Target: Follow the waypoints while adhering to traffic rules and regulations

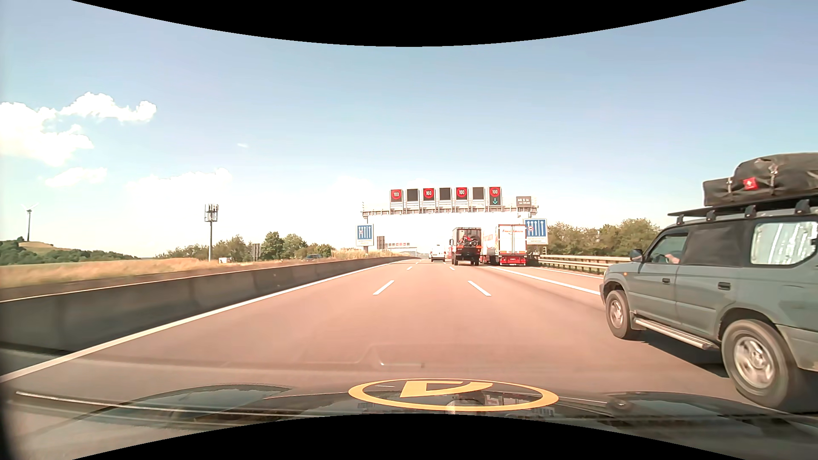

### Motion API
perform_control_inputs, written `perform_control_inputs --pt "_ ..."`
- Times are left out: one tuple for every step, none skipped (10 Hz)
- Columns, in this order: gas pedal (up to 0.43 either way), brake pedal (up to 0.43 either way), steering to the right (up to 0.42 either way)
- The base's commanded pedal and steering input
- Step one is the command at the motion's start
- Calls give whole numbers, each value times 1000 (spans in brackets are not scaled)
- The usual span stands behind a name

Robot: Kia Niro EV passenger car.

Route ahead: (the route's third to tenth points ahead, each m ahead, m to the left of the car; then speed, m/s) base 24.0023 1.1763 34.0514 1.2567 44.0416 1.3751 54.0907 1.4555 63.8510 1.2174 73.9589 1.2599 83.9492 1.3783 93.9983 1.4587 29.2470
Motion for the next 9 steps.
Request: perform_control_inputs --pt "350 0 -2" --pt "350 0 -2" --pt "350 0 -2" --pt "339 0 -3" --pt "339 0 -2" --pt "339 0 -2" --pt "339 0 -2" --pt "339 0 -2" --pt "331 0 -2"
